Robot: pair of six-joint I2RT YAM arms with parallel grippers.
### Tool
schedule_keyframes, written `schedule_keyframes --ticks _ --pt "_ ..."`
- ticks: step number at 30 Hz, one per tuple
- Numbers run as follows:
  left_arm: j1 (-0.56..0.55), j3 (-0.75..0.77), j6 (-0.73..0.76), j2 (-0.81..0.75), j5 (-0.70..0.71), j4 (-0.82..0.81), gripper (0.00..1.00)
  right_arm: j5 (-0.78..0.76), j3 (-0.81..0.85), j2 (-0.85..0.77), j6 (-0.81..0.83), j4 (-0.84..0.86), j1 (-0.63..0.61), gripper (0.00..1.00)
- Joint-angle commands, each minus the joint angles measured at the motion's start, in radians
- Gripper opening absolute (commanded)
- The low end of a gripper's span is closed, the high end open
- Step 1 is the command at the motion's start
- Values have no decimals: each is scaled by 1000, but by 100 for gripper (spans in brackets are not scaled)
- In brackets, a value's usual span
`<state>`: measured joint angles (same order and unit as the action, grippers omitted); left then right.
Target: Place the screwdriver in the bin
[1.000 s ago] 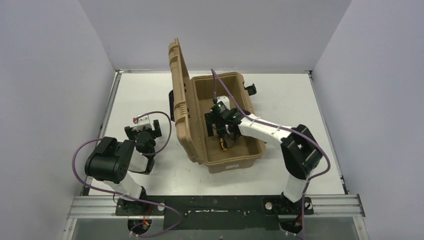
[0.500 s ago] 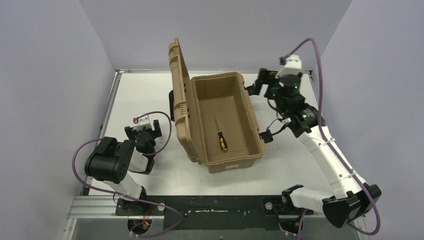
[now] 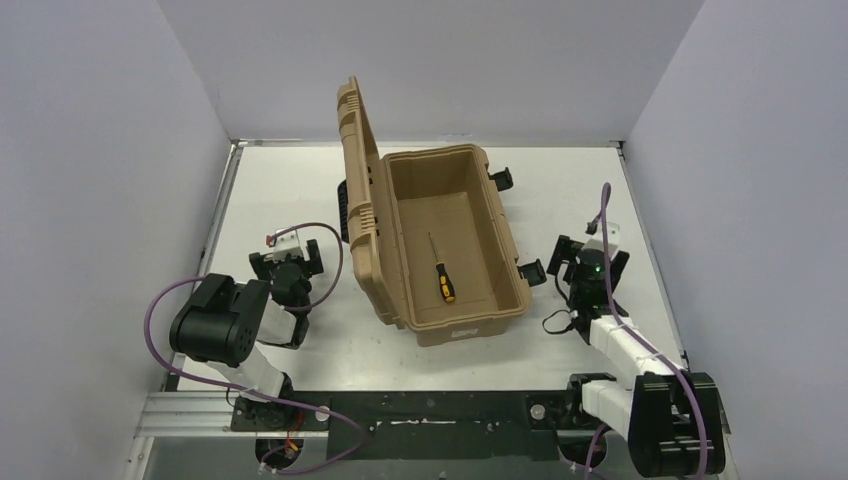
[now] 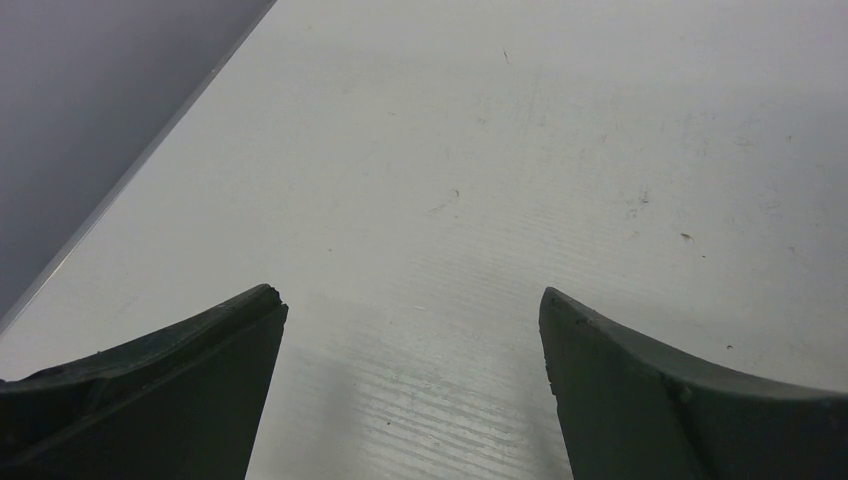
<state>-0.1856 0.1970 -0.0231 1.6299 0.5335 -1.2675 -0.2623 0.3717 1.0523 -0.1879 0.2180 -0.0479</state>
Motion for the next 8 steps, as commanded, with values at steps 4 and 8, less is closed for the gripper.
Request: schedule_keyframes --ticks 4,8 --pt "7 23 -14 -8 -10 -29 97 -7 -97 53 -4 400 34 100" --pt "15 20 -2 -11 -65 -26 97 5 -97 58 -10 412 39 100"
